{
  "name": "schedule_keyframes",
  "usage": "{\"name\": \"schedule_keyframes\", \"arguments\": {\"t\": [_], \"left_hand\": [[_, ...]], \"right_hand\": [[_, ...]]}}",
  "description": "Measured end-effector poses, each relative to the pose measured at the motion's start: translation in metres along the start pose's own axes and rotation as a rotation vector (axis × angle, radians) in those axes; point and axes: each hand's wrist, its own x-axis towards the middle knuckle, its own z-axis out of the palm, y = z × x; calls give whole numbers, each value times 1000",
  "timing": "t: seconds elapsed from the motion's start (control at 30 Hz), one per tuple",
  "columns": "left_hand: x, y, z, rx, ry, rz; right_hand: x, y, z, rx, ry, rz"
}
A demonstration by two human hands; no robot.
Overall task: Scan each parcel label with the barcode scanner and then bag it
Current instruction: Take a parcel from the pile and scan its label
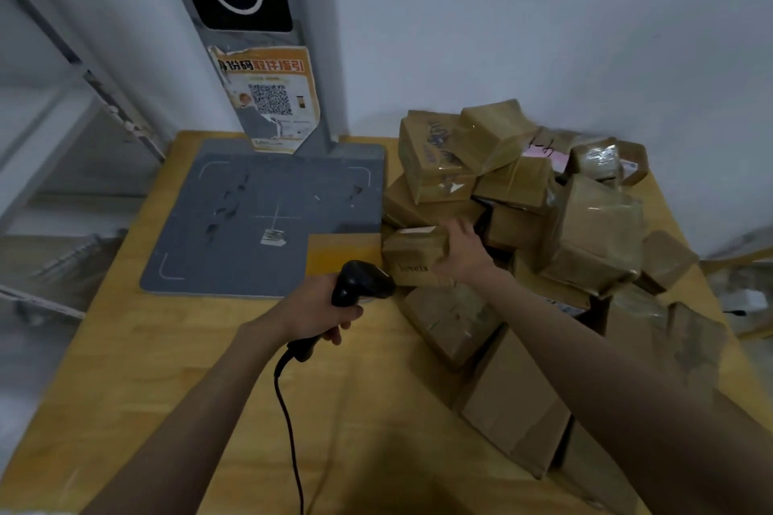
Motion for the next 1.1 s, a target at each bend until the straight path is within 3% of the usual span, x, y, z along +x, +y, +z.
{"name": "schedule_keyframes", "arguments": {"t": [0.37,0.57,0.9,1.1], "left_hand": [[29,14,23,-7,-3,-44],[43,25,42,-9,-39,-29],[42,26,48,0,-57,-35],[32,21,42,22,-52,-43]], "right_hand": [[-18,30,13,153,131,-86],[-56,77,25,16,177,-55],[-83,84,42,127,105,-90],[-75,75,44,16,44,-108]]}}
